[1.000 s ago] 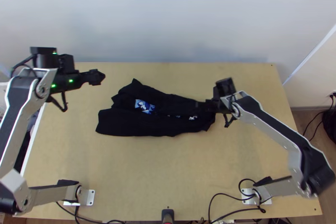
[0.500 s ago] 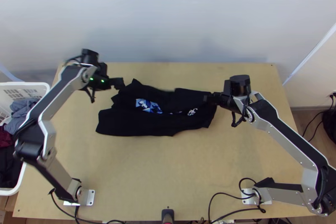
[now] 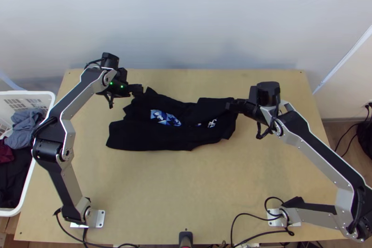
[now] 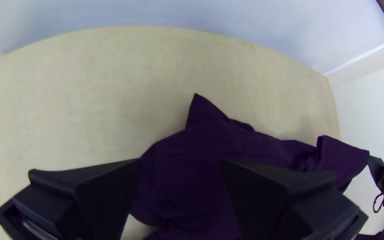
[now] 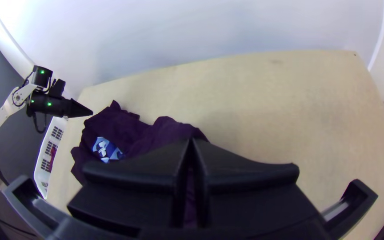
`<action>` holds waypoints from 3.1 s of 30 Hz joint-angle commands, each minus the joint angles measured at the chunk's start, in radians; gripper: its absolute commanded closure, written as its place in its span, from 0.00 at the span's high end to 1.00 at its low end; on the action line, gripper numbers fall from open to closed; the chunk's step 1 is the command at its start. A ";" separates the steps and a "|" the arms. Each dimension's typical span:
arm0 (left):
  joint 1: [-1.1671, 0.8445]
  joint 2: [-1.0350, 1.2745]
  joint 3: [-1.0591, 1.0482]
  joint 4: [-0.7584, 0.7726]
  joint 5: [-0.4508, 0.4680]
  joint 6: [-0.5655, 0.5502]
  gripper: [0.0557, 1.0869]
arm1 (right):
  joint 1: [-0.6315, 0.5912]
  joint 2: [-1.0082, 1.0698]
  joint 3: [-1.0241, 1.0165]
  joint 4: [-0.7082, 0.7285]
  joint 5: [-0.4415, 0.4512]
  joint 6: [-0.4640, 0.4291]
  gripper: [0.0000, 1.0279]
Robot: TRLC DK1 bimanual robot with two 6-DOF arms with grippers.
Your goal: Fold the t-shirt
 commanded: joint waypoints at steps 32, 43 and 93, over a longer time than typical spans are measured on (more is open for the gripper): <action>0.004 -0.047 -0.051 0.029 0.038 -0.005 0.04 | -0.069 -0.096 -0.026 0.043 0.008 0.004 0.04; 0.057 -0.188 0.308 -0.063 0.018 -0.128 0.03 | -0.110 -0.088 0.117 0.097 0.057 -0.031 0.03; -0.436 -0.731 -0.726 -0.023 0.079 -0.139 0.94 | -0.106 -0.311 -0.194 0.038 0.085 -0.121 0.03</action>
